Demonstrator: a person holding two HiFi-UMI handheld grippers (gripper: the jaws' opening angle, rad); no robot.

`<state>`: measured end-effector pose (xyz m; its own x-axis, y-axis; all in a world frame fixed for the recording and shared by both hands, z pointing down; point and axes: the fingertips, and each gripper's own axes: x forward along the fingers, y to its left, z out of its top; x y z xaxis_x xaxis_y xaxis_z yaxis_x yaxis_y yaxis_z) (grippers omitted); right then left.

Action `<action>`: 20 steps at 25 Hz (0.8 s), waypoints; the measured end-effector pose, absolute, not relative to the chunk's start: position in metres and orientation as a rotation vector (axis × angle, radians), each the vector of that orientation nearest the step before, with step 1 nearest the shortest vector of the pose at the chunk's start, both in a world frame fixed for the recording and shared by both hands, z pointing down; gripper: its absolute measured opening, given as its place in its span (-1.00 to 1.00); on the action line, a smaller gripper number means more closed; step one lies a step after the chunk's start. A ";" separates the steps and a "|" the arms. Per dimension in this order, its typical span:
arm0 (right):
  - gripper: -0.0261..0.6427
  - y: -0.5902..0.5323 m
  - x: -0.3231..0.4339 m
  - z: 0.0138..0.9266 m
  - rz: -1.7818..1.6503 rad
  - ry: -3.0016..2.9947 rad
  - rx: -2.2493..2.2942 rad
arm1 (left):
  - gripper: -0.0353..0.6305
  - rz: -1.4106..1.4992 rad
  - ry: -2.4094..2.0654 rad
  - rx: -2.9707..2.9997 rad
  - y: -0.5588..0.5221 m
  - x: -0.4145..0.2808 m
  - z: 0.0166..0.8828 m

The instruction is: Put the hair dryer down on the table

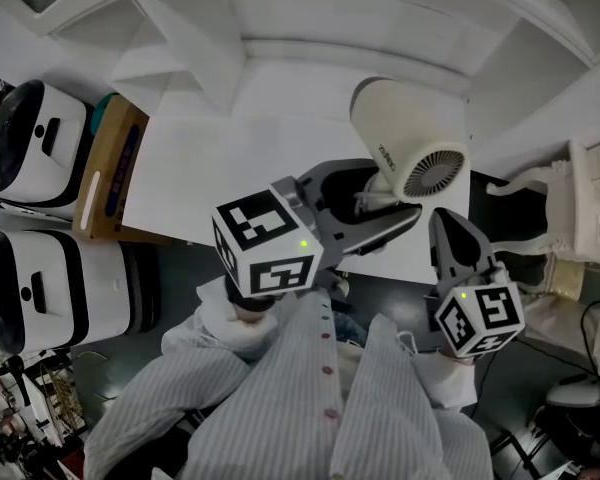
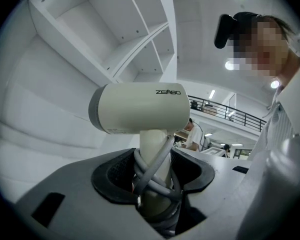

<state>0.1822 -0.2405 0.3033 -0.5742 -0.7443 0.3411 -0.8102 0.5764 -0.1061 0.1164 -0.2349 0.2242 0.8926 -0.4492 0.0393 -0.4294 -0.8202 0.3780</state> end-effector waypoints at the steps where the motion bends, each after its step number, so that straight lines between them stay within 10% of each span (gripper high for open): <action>1: -0.89 -0.240 0.182 0.303 0.367 -2.551 1.284 | -0.24 -0.054 -0.646 2.684 -0.235 0.117 0.226; 20: -0.89 -0.233 0.202 0.337 0.484 -2.431 1.359 | -0.24 0.480 -0.530 2.730 -0.237 0.139 0.331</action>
